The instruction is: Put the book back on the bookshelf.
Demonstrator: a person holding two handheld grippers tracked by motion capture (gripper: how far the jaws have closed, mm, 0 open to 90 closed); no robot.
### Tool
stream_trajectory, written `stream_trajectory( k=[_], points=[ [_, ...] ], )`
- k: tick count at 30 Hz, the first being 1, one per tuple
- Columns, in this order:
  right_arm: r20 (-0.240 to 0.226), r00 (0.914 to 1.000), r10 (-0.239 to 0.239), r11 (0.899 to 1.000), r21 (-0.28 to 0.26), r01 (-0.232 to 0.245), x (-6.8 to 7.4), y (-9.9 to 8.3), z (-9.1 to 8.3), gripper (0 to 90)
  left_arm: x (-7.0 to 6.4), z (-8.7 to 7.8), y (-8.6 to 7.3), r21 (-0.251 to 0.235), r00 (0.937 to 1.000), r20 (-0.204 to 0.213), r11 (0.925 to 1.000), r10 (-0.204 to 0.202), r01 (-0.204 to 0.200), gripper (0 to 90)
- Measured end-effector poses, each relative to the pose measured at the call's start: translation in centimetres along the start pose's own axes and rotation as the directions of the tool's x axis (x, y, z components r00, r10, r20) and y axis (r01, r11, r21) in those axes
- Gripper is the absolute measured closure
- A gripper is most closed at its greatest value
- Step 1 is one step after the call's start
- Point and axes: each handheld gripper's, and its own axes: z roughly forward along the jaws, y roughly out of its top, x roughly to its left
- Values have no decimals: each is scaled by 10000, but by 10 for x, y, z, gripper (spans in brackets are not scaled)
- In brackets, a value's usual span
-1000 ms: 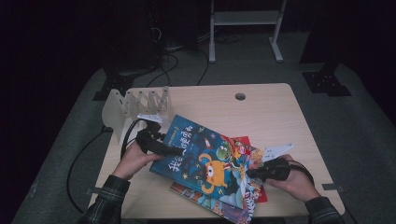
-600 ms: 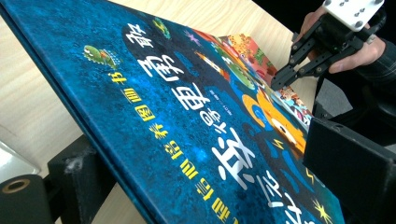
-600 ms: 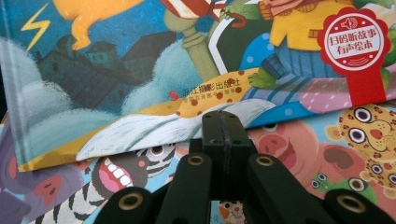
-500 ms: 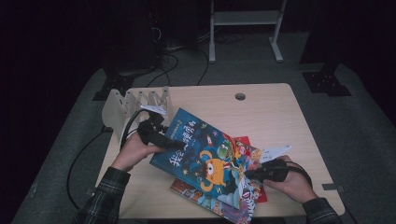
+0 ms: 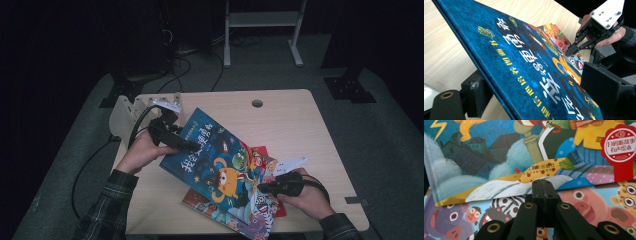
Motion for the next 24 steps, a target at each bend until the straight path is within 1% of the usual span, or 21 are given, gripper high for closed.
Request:
stream_trajectory(
  k=[4, 9, 13, 15, 17, 19, 20, 21, 22, 24],
  points=[
    [-120, 9999, -104, 9999, -9, 104, 3, 2, 3, 896, -2, -4, 5, 88, 9998, -146, 9999, 122, -121, 162],
    [-178, 9997, -164, 9999, 0, 164, 7, 5, 6, 896, -5, -11, 12, -99, 9996, 21, 9995, 299, -299, 230],
    [-179, 9997, -154, 9999, 1, 154, 9, 6, 8, 896, -7, -13, 18, -70, 9990, 4, 9990, 451, -451, 278],
    [-169, 9998, -98, 9999, -27, 98, 11, 6, 9, 896, -10, -14, 25, 81, 9982, -56, 9982, 590, -590, 301],
    [-151, 9999, -81, 10000, -26, 81, 12, 7, 9, 895, -12, -14, 30, 103, 9977, -55, 9977, 669, -669, 315],
    [-115, 9999, -83, 9999, -64, 82, 13, 7, 10, 896, -13, -14, 33, 87, 9978, -81, 9978, 664, -663, 338],
    [-129, 9999, -85, 9999, -69, 84, 13, 7, 11, 895, -14, -14, 38, 213, 9971, -111, 9970, 751, -749, 346],
    [-127, 9999, -86, 9999, -75, 85, 13, 8, 11, 896, -14, -14, 38, 213, 9971, -111, 9970, 751, -749, 352],
    [-112, 9999, -106, 9999, -92, 105, 14, 8, 12, 895, -15, -14, 42, 283, 9969, -129, 9966, 772, -768, 362],
    [-128, 9999, -67, 9999, -85, 66, 15, 9, 12, 895, -16, -15, 46, 324, 9965, -109, 9961, 824, -820, 375]
  ],
)
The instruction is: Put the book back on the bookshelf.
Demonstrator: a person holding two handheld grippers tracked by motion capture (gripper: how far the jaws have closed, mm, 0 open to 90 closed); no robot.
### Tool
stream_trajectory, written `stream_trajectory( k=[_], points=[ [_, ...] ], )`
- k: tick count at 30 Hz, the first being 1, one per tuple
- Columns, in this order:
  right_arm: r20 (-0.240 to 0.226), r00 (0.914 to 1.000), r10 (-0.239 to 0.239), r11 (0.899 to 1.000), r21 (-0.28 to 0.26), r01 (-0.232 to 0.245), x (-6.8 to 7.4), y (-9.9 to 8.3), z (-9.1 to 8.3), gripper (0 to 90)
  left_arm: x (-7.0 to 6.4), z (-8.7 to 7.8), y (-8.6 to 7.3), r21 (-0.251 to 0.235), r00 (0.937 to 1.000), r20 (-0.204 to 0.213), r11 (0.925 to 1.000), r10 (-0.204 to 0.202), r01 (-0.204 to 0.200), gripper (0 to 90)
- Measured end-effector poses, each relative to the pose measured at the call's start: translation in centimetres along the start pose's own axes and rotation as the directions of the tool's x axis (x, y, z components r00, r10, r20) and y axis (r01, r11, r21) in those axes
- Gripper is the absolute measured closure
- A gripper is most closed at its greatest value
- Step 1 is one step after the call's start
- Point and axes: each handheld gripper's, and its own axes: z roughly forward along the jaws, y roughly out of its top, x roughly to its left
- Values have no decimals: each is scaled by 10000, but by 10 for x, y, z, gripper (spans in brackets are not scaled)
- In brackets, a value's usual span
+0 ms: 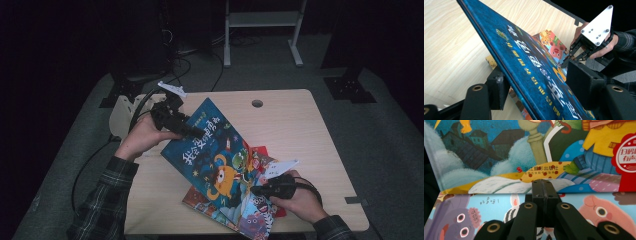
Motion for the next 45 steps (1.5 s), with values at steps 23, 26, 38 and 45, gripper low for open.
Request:
stream_trajectory(
  k=[23, 26, 38, 45],
  points=[
    [93, 9996, -277, 9996, 9, 277, 12, 7, 9, 891, -5, -8, 32, 698, 9999, 26, 9974, 155, -156, 649],
    [109, 9994, -334, 9994, 5, 334, 14, 8, 11, 888, -7, -9, 38, 818, 9999, 27, 9966, 123, -125, 663],
    [-67, 9995, -304, 9993, -227, 302, 15, 10, 15, 741, -10, -10, 51, 1207, 9998, -21, 9925, -180, 181, 708],
    [326, 9991, -264, 9986, -455, 279, 8, 8, 9, 670, -10, -12, 57, 1244, 9991, -32, 9913, -429, 430, 737]
  ],
)
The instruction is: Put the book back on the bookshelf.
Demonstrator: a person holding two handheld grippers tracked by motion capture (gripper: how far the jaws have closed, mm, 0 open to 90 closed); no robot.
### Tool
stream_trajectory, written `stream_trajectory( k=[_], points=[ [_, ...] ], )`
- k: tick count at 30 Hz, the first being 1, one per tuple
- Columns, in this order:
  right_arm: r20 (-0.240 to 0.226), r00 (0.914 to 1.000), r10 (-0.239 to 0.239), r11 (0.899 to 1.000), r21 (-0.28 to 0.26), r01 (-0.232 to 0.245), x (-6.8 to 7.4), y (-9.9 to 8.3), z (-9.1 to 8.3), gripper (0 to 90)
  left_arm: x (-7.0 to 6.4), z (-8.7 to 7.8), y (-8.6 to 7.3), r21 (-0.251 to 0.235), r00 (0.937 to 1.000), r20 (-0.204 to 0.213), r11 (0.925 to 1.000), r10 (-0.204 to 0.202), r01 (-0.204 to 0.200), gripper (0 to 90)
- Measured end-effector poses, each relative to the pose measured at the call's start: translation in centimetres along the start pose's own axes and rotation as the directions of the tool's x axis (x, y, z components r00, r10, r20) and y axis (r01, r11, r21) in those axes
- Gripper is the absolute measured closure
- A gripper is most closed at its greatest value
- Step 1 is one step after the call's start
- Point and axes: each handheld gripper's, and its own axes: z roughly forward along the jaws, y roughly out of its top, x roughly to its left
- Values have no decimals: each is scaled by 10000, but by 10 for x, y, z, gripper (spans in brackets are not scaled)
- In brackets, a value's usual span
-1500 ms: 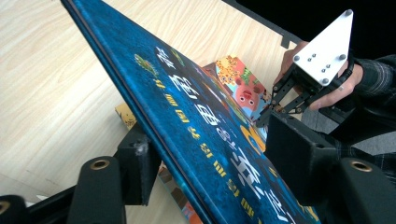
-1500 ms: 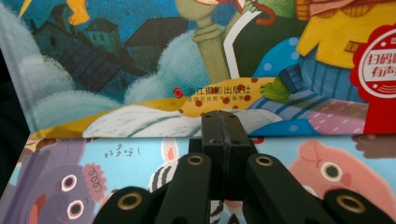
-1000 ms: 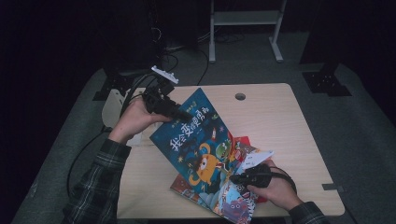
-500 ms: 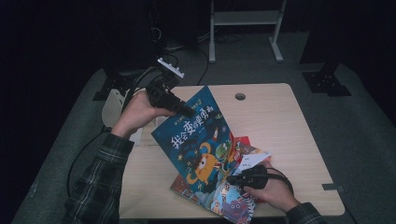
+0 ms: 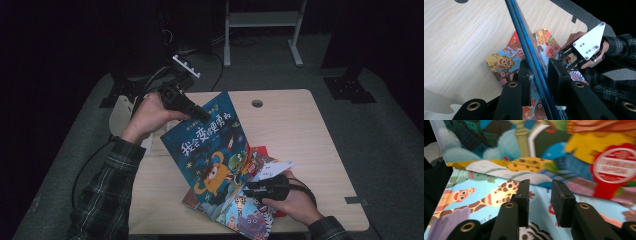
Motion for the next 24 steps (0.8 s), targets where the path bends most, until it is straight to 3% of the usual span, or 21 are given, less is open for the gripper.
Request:
stream_trajectory(
  k=[8, 9, 16, 21, 22, 23, 24],
  points=[
    [673, 9968, 441, 9983, -408, -414, -15, -5, -13, 577, -1, -2, 5, 98, 9997, -35, 9997, -231, 231, 759],
    [944, 9933, 663, 9962, -634, -605, -21, -6, -17, 524, -2, -3, 6, 142, 9997, -67, 9996, -224, 225, 763],
    [1721, 9775, 1222, 9868, -1266, -1010, -41, -14, -30, 422, -7, -7, 12, 310, 9997, -155, 9993, -187, 192, 781],
    [2471, 9548, 1650, 9787, -1611, -1275, -59, -21, -39, 386, -10, -10, 15, 378, 9998, -83, 9992, -154, 157, 798],
    [2471, 9548, 1650, 9787, -1611, -1275, -59, -21, -39, 386, -10, -10, 15, 378, 9998, -83, 9992, -154, 157, 801],
    [2832, 9421, 1797, 9769, -1639, -1370, -68, -25, -43, 377, -11, -10, 15, 394, 9999, -42, 9991, -155, 157, 805],
    [2948, 9368, 1887, 9755, -1662, -1442, -71, -27, -44, 366, -11, -11, 16, 416, 9999, -44, 9990, -136, 138, 807]
  ],
)
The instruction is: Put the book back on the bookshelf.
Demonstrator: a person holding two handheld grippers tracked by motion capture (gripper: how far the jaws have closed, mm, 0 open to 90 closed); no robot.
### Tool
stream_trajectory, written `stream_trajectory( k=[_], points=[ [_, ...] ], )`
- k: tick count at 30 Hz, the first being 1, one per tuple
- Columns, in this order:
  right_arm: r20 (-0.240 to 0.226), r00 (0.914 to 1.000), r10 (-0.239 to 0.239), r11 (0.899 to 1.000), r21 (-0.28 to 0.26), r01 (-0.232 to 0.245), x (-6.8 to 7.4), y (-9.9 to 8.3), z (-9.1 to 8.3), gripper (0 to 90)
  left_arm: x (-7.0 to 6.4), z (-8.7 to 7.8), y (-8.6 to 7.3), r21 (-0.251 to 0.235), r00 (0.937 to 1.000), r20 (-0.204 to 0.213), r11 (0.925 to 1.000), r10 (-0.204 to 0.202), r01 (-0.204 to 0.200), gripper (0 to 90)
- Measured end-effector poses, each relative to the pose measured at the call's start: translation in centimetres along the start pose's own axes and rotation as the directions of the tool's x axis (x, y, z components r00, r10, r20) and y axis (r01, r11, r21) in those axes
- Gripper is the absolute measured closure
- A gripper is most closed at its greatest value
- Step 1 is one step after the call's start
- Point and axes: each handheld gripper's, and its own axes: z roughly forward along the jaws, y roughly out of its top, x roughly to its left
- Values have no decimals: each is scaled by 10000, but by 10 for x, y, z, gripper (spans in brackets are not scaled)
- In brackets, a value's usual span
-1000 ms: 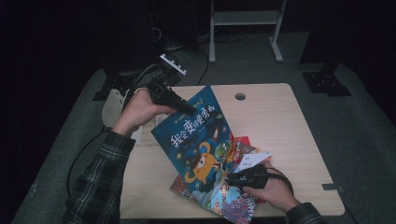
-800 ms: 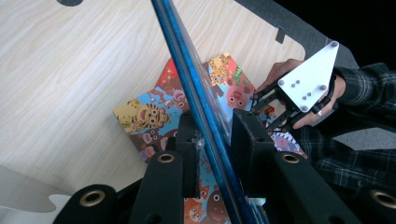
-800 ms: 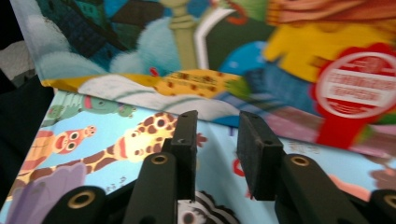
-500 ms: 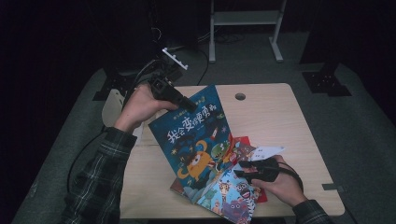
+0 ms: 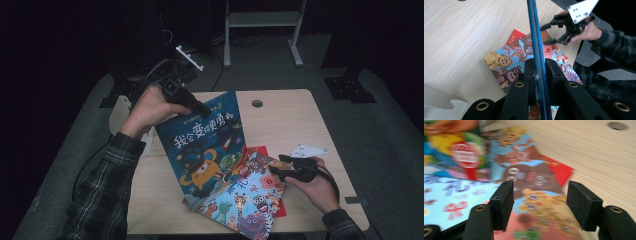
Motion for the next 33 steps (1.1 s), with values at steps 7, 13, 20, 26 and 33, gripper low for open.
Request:
stream_trajectory(
  k=[7, 13, 20, 26, 33],
  points=[
    [1148, 9923, 468, 9988, 63, -479, -27, -6, 1, 303, -8, -3, 2, 83, 9999, -27, 9999, 138, -138, 823],
    [1995, 9762, 851, 9945, 434, -955, -45, -13, 7, 286, -14, -6, 3, 206, 9992, -207, 9992, 346, -342, 827],
    [2738, 9559, 1060, 9860, 957, -1368, -60, -21, 12, 272, -19, -13, 2, 30, 9964, -535, 9979, 654, -653, 828],
    [2888, 9509, 1115, 9792, 1311, -1547, -64, -25, 19, 261, -17, -17, -1, 14, 9947, -857, 9984, 566, -567, 828],
    [2898, 9440, 1575, 9773, 917, -1912, -67, -32, 22, 217, -12, -27, -8, -121, 9928, -1147, 9992, 353, -369, 828]
  ],
)
